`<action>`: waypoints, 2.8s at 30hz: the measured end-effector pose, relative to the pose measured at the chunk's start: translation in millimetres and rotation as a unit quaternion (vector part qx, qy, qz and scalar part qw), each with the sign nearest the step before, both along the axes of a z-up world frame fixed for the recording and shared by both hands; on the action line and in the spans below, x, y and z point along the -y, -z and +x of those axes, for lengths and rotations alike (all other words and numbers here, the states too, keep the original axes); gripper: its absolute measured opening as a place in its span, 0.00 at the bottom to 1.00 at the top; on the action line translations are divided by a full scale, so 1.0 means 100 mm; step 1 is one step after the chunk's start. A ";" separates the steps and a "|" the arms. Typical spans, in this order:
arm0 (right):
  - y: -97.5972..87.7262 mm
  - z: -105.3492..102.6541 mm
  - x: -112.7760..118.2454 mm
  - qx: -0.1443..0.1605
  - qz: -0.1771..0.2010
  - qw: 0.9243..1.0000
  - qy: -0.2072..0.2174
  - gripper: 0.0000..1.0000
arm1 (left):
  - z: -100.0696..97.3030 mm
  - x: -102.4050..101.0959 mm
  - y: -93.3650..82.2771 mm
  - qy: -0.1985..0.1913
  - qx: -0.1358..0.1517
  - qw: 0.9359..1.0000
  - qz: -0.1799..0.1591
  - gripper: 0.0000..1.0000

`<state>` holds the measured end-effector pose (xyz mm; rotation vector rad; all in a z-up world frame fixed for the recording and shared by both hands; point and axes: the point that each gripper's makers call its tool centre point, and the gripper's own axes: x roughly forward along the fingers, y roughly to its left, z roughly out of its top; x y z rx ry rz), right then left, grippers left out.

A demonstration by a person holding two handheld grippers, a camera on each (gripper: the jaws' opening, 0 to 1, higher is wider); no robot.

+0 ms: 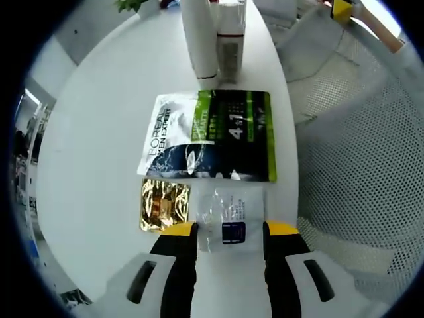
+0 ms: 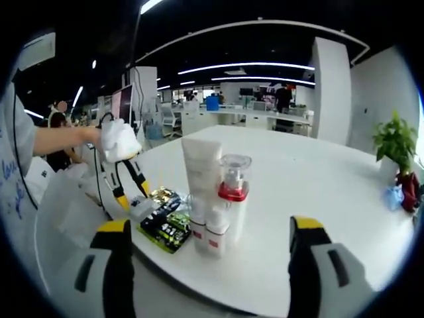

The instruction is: Arrange the skincare products in the storage area until every visible bottle or jar stands upright without overlapping.

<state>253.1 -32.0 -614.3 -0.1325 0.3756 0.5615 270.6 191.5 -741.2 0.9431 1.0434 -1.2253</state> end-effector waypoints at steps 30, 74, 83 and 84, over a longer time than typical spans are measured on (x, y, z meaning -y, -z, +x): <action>0.01 -0.03 -0.03 -0.004 -0.005 1.000 -0.006 0.99 | -0.04 0.08 0.11 0.011 -0.001 1.000 -0.009 0.37; 0.05 -0.05 -0.06 -0.008 -0.021 1.000 -0.015 0.99 | -0.04 0.20 -0.34 -0.080 0.040 0.987 -0.136 0.41; 0.05 -0.04 -0.05 -0.007 -0.024 1.000 -0.015 0.99 | -0.01 0.21 -0.67 -0.167 0.081 0.957 -0.224 0.47; 0.05 -0.04 -0.05 -0.007 -0.024 1.000 -0.015 0.99 | -0.01 0.21 -0.71 -0.175 0.086 0.953 -0.231 0.48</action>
